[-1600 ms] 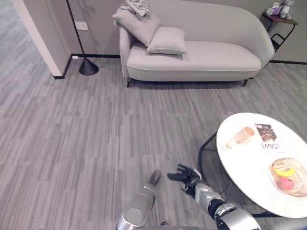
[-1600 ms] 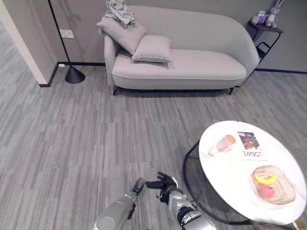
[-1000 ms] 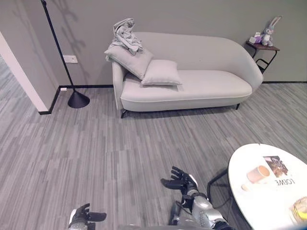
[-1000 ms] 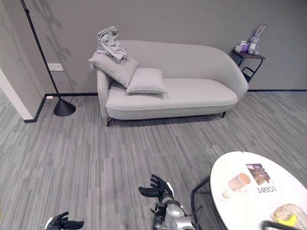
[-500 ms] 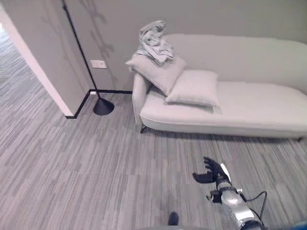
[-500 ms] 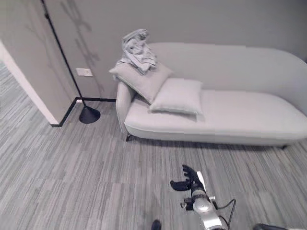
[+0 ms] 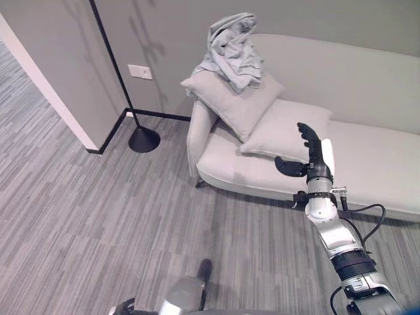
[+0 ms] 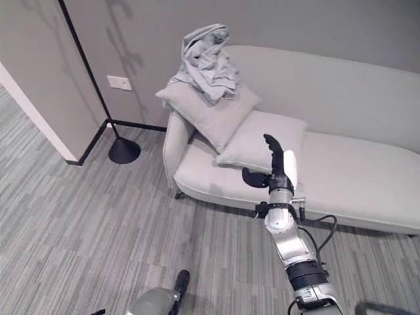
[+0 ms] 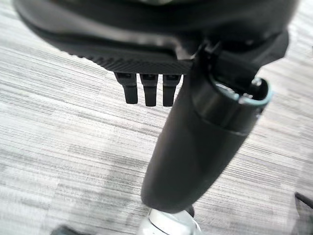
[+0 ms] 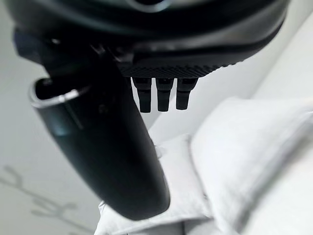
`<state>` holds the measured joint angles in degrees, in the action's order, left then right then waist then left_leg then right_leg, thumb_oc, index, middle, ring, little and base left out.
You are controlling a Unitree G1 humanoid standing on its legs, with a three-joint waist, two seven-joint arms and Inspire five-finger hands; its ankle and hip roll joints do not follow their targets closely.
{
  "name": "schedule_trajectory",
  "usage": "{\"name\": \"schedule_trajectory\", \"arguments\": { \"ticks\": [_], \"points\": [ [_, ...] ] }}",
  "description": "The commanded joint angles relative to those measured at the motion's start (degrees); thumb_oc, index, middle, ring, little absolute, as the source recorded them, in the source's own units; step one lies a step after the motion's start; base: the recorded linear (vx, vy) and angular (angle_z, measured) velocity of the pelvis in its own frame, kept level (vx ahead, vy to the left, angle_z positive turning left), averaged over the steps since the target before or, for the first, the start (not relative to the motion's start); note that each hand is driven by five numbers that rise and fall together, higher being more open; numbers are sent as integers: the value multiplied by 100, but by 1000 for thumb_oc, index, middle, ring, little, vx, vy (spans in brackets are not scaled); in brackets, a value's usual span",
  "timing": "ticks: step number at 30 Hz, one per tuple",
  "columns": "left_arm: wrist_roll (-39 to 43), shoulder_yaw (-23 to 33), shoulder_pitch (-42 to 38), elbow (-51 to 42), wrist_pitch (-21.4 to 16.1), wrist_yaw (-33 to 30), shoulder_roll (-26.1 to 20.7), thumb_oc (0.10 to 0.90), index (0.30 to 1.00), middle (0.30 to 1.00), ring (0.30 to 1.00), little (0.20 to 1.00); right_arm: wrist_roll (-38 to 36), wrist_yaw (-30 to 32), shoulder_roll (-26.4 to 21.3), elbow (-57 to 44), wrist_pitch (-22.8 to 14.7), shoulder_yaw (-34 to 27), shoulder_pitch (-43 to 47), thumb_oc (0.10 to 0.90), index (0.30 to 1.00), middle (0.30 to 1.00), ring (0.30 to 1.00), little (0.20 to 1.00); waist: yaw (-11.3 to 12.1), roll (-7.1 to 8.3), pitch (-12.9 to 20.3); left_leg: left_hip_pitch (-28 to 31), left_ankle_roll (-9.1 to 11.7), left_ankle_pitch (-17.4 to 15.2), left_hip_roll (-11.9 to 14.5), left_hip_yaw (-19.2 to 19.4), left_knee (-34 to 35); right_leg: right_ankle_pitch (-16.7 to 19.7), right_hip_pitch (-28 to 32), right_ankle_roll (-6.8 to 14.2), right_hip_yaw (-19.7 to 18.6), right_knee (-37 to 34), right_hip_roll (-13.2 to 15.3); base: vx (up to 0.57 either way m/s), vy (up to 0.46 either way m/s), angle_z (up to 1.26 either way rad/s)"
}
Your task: Hang the clothes on the sofa on the clothes rack.
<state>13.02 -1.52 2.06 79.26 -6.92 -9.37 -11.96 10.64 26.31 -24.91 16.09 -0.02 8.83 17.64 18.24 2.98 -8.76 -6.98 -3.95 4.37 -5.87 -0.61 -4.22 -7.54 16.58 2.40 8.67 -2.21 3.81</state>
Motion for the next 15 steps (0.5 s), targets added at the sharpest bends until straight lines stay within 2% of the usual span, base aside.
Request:
{"name": "schedule_trajectory", "arguments": {
  "ticks": [1, 2, 3, 4, 5, 7, 8, 10, 11, 13, 14, 15],
  "points": [
    [-169, -232, 158, 258, -31, -119, -208, 800, 900, 900, 900, 900, 188, 804, 6, -330, -360, -728, 732, 800, 900, 900, 900, 900, 292, 359, 639, 147, 44, 344, -115, -463, 879, 364, -372, 411, 117, 860, 141, 300, 210, 7],
    [-239, -249, 175, 222, -44, -136, -247, 800, 900, 900, 900, 900, 199, 819, -4, -335, -357, -766, 770, 800, 900, 900, 900, 900, 296, 339, 630, 336, -16, 316, -131, -484, 906, 648, -554, 536, 160, 1381, 267, 372, 307, 2],
    [-384, -354, 160, 182, -69, -201, -278, 800, 900, 900, 900, 900, 165, 890, 24, -349, -381, -848, 854, 800, 900, 900, 900, 900, 217, 258, 563, 555, -109, 238, -129, -524, 922, 1111, -833, 680, 206, 2157, 443, 250, 255, -1],
    [-543, -509, 126, 137, -64, -227, -312, 800, 900, 900, 900, 900, 130, 966, 19, -387, -399, -914, 904, 800, 900, 900, 900, 900, 127, 156, 550, 721, -153, 141, -63, -588, 922, 1306, -1036, 694, 248, 2748, 513, 289, 322, 20],
    [-772, -810, 23, 34, -81, -234, -365, 800, 900, 900, 900, 900, -1, 1161, 48, -454, -533, -1060, 937, 800, 900, 900, 900, 900, -43, -71, 498, 942, -213, 52, 74, -753, 922, 1328, -1509, 622, 376, 3712, 571, 196, 217, 45],
    [-853, -943, -10, -21, -81, -229, -371, 800, 900, 900, 900, 900, -23, 1316, 43, -487, -589, -1166, 973, 800, 900, 900, 900, 900, -99, -95, 513, 1009, -210, -13, 98, -823, 922, 1257, -1756, 614, 513, 3970, 747, 165, 87, 60],
    [-891, -1007, -49, -68, -69, -244, -403, 800, 900, 900, 900, 900, -24, 1439, 38, -564, -628, -1235, 1003, 800, 900, 900, 900, 900, -113, -71, 507, 1061, -176, -107, 135, -863, 922, 1174, -1857, 611, 733, 3831, 981, 195, -39, 58],
    [-876, -1058, -145, -167, -93, -282, -427, 800, 900, 900, 900, 900, -27, 1571, 9, -890, -687, -1464, 948, 800, 900, 900, 900, 900, -169, -40, 423, 1138, -88, -223, 206, -1029, 922, 1132, -2002, 586, 804, 3142, 1123, 156, -179, 56],
    [-887, -1102, -194, -228, -112, -296, -408, 800, 900, 900, 900, 900, -9, 1669, -27, -1020, -712, -1579, 941, 800, 900, 900, 900, 900, -200, -17, 385, 1164, -44, -300, 209, -1130, 922, 1086, -2014, 604, 700, 2745, 1144, 175, -260, 55],
    [-993, -1271, -368, -251, -154, -343, -362, 800, 900, 900, 900, 900, -2, 1958, -57, -1335, -805, -1920, 866, 800, 900, 900, 900, 900, -310, 62, 307, 1205, 84, -455, 233, -1403, 922, 1228, -2029, 663, 278, 1250, 1028, 183, -262, 64],
    [-1059, -1355, -437, -223, -174, -365, -336, 800, 900, 900, 900, 900, 6, 2056, -65, -1474, -847, -2082, 832, 800, 900, 900, 900, 900, -362, 95, 287, 1209, 113, -466, 232, -1553, 922, 1518, -2057, 724, 24, 743, 967, 116, -153, 55],
    [-1060, -1359, -440, -219, -176, -365, -337, 800, 900, 900, 900, 900, 8, 2055, -63, -1480, -845, -2088, 826, 800, 900, 900, 900, 900, -356, 92, 290, 1208, 113, -467, 237, -1552, 922, 1542, -2041, 724, 28, 705, 959, 141, -158, 67]
  ]
}}
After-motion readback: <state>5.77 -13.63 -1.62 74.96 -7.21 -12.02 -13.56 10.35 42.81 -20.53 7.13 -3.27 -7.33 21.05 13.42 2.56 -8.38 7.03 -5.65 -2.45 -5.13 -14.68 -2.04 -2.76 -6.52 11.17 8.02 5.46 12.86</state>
